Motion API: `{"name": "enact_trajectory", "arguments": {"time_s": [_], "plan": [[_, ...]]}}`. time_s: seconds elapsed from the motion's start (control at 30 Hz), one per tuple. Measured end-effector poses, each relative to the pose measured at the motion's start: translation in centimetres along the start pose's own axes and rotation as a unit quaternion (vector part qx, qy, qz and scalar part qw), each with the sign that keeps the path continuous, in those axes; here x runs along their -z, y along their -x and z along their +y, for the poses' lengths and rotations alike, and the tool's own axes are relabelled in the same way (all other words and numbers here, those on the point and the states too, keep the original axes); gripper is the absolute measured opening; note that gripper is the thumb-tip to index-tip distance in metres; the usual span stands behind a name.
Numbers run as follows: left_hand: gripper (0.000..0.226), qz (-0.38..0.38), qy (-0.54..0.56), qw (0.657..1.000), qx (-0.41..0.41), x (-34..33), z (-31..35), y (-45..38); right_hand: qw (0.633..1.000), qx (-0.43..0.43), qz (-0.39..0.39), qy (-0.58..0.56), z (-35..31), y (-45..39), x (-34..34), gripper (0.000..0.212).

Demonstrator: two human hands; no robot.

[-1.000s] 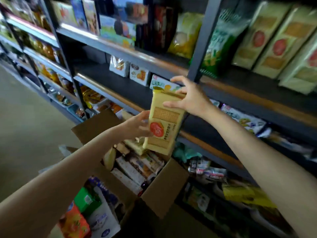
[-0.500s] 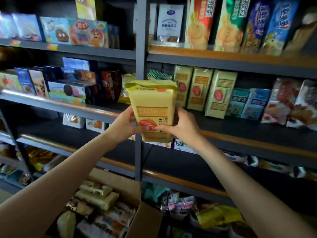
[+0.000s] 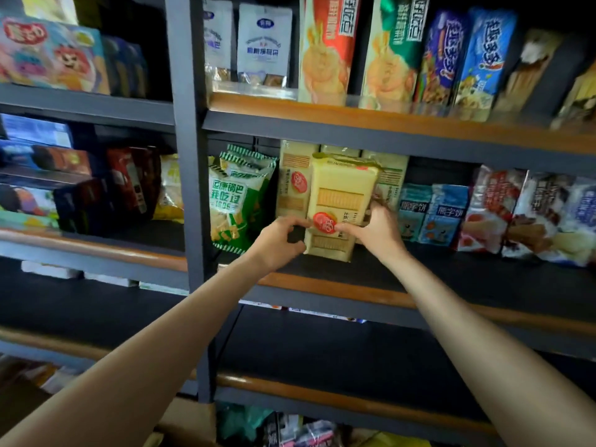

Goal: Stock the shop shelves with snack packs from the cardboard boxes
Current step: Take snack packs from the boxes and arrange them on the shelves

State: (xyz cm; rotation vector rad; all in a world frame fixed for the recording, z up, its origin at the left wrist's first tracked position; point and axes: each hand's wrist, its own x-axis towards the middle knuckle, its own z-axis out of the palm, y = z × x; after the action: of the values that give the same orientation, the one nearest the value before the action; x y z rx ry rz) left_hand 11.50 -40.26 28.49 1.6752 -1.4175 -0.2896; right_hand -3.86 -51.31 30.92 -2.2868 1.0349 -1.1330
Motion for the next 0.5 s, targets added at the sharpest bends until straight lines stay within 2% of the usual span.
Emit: {"name": "enact_trajectory", "arguments": {"time_s": [0.23, 0.3, 0.43, 0.5], "plan": [[0.046, -0.076, -0.065, 0.995, 0.015, -3.0, -2.0, -7.1, 0.997, -0.045, -0.053, -0.038, 3.2, -6.8, -3.5, 0.047], [0.047, -0.056, -0.075, 0.995, 0.027, -3.4, -2.6, -8.3, 0.995, -0.056, -0.061, -0.051, 3.5, -8.6, -4.7, 0.045], [0.049, 0.045, -0.079, 0.994, 0.066, -3.0, -4.2, -9.7, 0.993, -0.052, -0.094, -0.041, 2.0, -11.4, -7.4, 0.048], [0.053, 0.062, -0.094, 0.991, 0.078, -2.7, -4.9, -9.9, 0.992, -0.052, -0.108, -0.041, 1.0, -12.4, -8.6, 0.051]]}}
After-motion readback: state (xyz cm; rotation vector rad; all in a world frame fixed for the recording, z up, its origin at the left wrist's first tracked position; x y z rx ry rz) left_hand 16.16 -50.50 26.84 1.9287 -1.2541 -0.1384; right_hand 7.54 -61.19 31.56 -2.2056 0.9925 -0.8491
